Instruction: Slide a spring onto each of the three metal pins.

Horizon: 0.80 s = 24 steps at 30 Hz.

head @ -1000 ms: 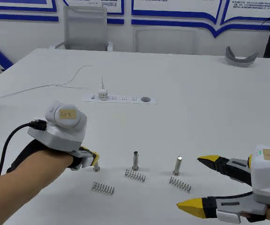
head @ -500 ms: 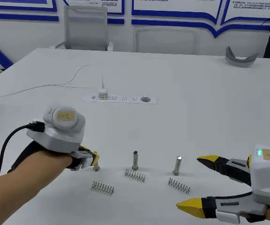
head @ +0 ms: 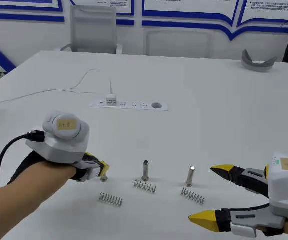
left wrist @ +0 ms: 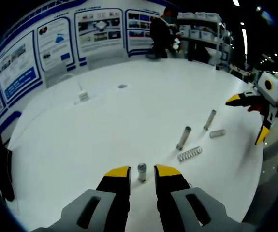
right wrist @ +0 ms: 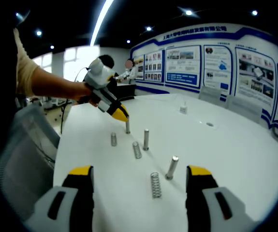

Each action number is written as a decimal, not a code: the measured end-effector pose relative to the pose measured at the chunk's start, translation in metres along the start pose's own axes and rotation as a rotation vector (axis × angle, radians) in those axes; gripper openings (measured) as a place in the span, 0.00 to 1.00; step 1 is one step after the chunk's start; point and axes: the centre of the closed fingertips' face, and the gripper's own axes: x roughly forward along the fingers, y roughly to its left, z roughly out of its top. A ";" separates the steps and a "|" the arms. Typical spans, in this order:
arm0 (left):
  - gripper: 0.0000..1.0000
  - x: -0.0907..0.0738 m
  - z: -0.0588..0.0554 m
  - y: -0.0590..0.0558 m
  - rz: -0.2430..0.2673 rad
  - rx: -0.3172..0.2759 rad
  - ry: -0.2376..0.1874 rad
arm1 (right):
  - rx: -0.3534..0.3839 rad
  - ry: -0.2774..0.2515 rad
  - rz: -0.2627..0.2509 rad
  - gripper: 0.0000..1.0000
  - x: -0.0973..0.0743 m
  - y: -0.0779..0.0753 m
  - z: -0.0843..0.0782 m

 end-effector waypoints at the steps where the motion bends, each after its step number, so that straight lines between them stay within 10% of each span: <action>1: 0.21 -0.001 0.000 -0.001 -0.003 -0.001 -0.005 | 0.000 0.000 0.000 0.80 0.000 0.000 0.000; 24: 0.42 -0.026 0.000 -0.013 -0.043 0.019 -0.121 | -0.016 -0.004 0.011 0.79 0.001 0.003 0.007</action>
